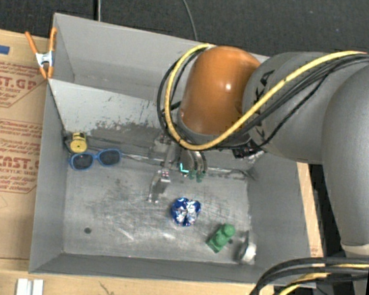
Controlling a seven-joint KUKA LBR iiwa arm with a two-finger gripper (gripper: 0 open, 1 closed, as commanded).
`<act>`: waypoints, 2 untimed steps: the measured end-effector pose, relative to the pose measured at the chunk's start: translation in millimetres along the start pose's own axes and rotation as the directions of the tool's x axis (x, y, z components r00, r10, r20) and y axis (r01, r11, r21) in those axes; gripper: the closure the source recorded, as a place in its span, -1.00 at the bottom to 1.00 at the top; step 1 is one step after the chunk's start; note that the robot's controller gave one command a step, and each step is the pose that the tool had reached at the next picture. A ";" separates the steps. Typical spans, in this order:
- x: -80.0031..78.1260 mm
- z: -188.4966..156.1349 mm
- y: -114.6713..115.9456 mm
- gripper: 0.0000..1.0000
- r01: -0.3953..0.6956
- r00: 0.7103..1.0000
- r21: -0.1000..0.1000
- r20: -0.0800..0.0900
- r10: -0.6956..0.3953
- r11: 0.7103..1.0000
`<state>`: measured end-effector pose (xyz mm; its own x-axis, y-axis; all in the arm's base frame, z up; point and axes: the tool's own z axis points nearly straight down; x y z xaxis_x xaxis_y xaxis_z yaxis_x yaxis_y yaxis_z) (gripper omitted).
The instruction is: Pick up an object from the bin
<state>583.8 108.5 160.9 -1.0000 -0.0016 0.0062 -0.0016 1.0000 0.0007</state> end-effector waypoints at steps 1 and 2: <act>23.6 50.0 -90.3 -1.00 0.054 0.999 0.004 0.001 -0.054 0.999; 52.1 82.9 -120.2 -1.00 -0.310 0.951 -0.002 0.008 0.311 0.951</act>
Offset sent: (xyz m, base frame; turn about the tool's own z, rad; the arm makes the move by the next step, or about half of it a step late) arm -0.0220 -0.0855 -0.0465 -0.0594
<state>531.4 -11.8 78.2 -0.9511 0.3090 -0.0019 0.3090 0.9511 0.0009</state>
